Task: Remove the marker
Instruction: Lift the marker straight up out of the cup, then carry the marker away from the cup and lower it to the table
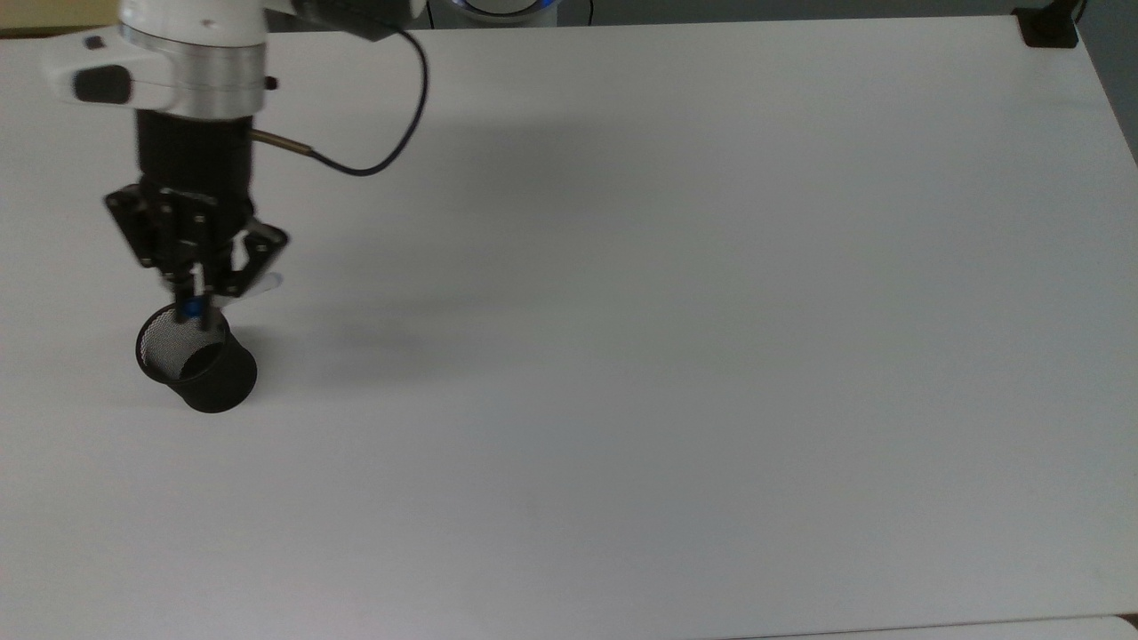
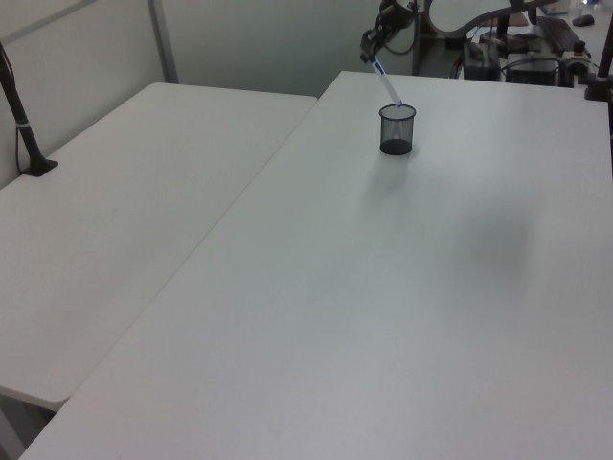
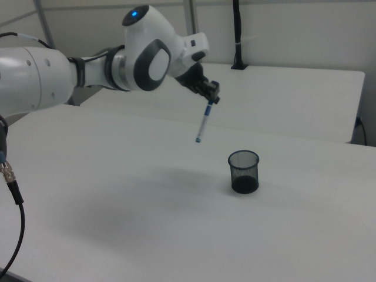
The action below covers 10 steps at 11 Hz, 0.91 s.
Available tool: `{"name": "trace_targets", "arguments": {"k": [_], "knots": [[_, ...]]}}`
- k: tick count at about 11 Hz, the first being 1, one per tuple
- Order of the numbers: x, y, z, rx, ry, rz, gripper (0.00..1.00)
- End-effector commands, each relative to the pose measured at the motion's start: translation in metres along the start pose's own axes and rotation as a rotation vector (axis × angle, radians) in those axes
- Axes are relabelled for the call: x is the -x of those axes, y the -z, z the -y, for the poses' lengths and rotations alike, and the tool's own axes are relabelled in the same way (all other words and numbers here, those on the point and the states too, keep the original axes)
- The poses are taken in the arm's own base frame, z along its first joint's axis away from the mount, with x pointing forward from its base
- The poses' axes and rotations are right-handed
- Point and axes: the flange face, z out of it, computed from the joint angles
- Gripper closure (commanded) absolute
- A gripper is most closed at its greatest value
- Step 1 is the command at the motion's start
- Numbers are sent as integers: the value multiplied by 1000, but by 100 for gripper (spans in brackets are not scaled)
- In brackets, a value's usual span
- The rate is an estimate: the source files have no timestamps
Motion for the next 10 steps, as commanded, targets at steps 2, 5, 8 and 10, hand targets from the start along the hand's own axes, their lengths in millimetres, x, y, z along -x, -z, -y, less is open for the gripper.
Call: {"name": "trace_targets", "arguments": {"k": [2, 5, 8, 10], "knots": [[50, 2, 107, -45, 141, 292, 95], [92, -11, 170, -81, 228, 408, 95], [132, -67, 208, -89, 281, 483, 95], [129, -76, 213, -111, 276, 421, 95]]}}
